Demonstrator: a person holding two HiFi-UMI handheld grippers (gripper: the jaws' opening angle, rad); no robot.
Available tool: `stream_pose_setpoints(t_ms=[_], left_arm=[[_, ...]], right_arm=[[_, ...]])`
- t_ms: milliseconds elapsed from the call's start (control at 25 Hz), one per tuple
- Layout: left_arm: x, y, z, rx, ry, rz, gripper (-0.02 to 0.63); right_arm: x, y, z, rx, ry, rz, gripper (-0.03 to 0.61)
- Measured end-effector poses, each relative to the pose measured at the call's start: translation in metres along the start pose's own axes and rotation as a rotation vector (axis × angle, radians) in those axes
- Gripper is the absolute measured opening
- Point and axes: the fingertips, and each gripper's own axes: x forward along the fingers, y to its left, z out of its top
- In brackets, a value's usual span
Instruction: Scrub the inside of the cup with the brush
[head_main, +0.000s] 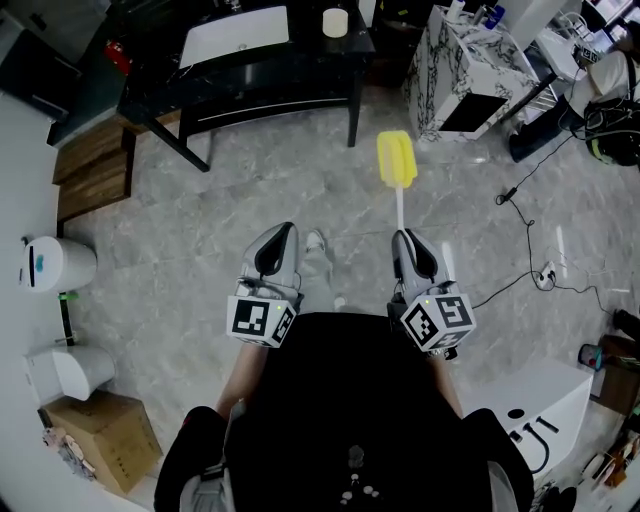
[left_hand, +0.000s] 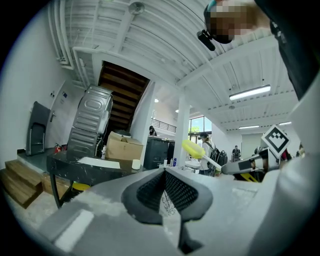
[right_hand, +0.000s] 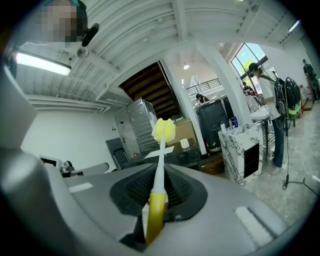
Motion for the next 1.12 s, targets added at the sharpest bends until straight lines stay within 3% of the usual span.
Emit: stream_pose_setpoints(t_ms=[560,1120], left_arm=[[0.112,0.053,0.014,-0.033,0.015,-0.015,0.002],[0.212,0.125,0.035,-0.021,0.003,-0.071,0.002]], right_arm=[[0.105,-0.035,0.028,0.010,0.061,-0.006,0.041],[0.218,-0.058,0.070,-0.005,0.040,-0.052,0.041]])
